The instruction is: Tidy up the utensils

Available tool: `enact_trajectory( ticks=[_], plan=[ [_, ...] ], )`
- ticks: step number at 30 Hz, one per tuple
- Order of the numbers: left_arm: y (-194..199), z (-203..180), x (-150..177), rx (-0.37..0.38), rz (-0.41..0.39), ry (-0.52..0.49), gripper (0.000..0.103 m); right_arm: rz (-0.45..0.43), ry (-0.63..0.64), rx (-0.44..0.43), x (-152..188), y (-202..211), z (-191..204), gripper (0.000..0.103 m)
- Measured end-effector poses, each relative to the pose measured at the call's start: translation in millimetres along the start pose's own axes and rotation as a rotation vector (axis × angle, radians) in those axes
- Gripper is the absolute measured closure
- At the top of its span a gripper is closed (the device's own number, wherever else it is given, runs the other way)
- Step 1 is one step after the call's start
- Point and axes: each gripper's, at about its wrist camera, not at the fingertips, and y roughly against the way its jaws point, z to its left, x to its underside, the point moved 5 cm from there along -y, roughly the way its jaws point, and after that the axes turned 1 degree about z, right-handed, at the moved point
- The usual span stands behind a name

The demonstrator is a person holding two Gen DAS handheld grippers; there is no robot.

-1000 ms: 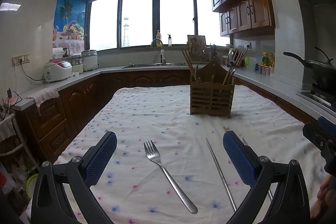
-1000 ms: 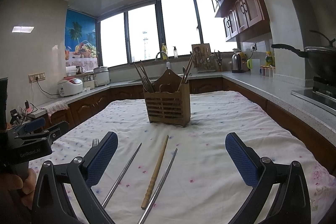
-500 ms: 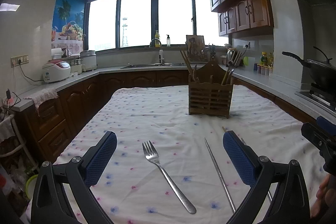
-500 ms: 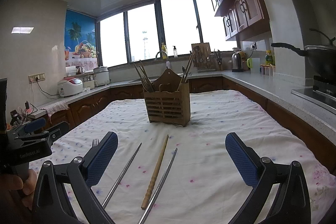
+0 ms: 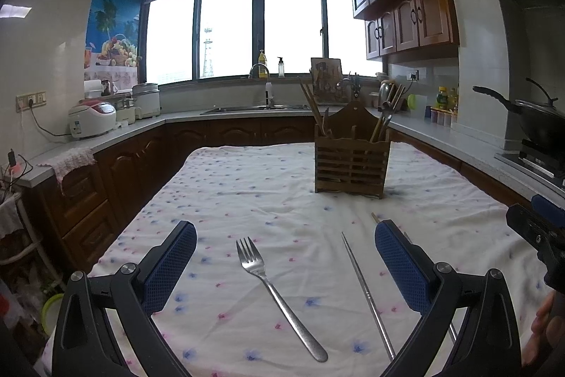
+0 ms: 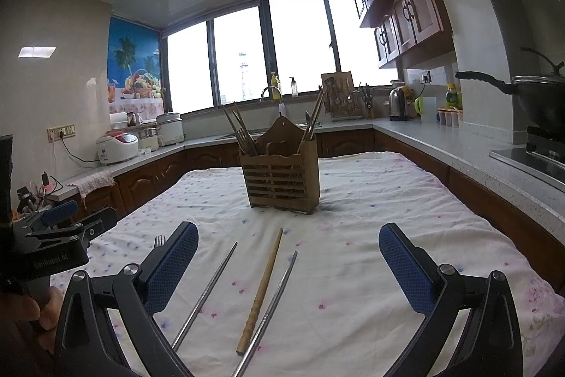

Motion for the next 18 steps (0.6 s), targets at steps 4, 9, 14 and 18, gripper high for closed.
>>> enact_trajectory(
  ticks=[4, 9, 14, 18],
  plan=[
    [-0.9, -0.3, -0.5, 0.002, 0.001, 0.000, 0.001, 0.000, -0.002, 0.001, 0.1, -0.1, -0.4, 0.000],
    [-0.8, -1.3, -0.6, 0.003, 0.002, 0.001, 0.001, -0.001, -0.002, 0.000, -0.1, 0.3, 0.9, 0.000],
    [-2.0, -2.3, -1.6, 0.004, -0.001, -0.001, 0.001, -0.004, -0.007, -0.001, -1.5, -0.7, -0.4, 0.000],
    [-3.6, -4.0, -2.6, 0.006, -0.002, -0.004, 0.001, -0.004, -0.008, -0.001, -1.6, -0.3, -0.8, 0.000]
  ],
)
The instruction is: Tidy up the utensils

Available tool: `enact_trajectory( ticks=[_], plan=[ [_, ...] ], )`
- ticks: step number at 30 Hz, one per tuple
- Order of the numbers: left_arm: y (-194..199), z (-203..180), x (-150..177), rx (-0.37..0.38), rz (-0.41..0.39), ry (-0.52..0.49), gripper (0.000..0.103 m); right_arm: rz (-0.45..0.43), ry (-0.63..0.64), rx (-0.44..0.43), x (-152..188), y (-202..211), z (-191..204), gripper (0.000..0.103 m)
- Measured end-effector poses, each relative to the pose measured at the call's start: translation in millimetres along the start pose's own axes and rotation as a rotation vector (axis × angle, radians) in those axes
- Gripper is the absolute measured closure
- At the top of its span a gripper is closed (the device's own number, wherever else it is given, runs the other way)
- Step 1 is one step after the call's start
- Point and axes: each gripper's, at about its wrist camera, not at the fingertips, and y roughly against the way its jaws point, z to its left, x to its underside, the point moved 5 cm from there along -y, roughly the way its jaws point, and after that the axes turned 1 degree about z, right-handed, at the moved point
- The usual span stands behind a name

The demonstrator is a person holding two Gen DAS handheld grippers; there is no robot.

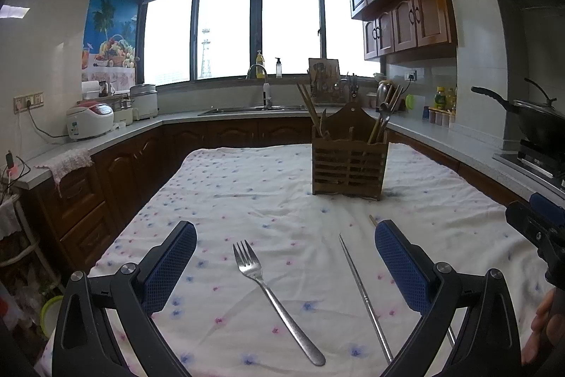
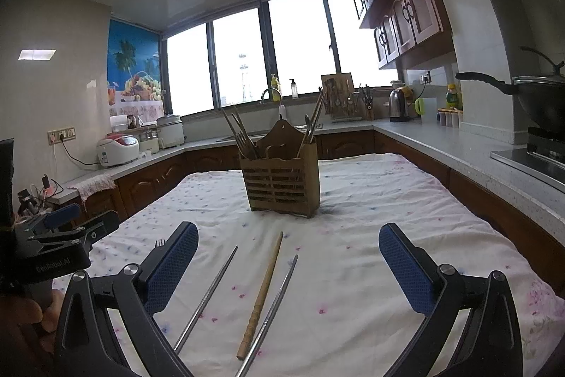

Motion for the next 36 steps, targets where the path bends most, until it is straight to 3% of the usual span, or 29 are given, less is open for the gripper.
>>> enact_trajectory(
  ticks=[36],
  plan=[
    [0.2, 0.7, -13.1, 0.018, -0.027, 0.026, 0.001, 0.025, -0.025, 0.020, -6.2, -8.6, -8.0, 0.000]
  ],
)
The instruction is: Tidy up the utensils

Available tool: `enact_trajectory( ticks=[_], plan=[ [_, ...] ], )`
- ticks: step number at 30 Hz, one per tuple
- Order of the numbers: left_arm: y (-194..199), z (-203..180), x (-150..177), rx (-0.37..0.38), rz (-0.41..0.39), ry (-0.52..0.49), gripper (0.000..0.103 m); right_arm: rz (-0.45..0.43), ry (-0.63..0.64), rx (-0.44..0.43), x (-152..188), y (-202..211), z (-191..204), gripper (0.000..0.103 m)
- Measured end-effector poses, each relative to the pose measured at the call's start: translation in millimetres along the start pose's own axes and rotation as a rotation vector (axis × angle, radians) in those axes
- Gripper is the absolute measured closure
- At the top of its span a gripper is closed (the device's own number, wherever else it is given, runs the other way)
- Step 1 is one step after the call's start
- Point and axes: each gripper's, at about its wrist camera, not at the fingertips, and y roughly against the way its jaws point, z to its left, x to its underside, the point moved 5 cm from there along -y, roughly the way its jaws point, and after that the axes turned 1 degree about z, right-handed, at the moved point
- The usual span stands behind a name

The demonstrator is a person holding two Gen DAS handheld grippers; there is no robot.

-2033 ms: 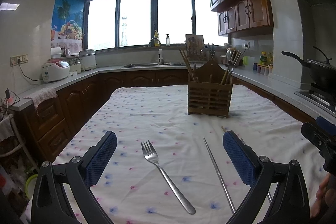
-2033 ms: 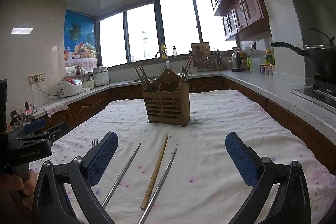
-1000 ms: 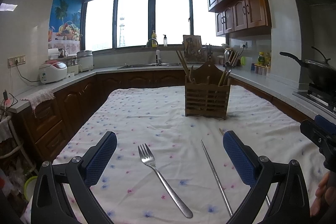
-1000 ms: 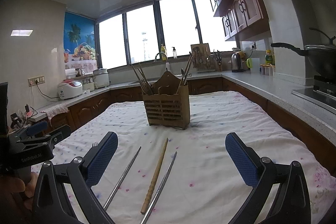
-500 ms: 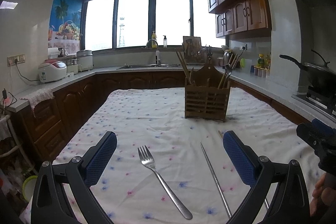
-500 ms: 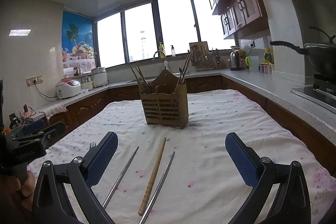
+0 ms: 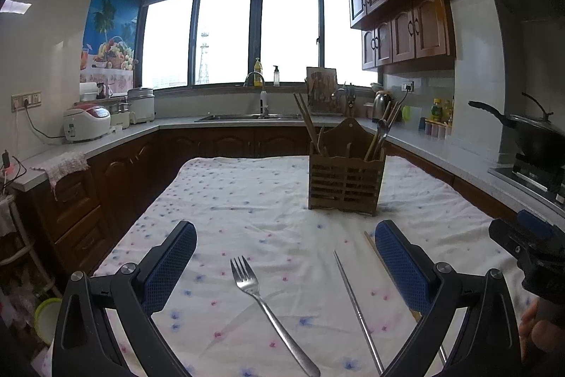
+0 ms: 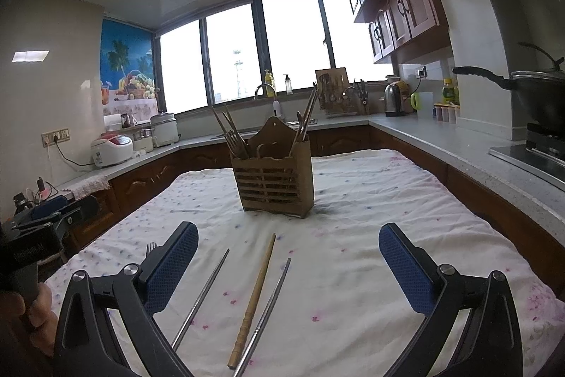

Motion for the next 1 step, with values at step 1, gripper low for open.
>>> enact_trajectory(
  ticks=[1],
  plan=[
    [-0.5, 0.2, -0.1, 0.002, 0.002, 0.001, 0.001, 0.003, -0.002, 0.003, -0.3, -0.7, -0.5, 0.000]
  ],
)
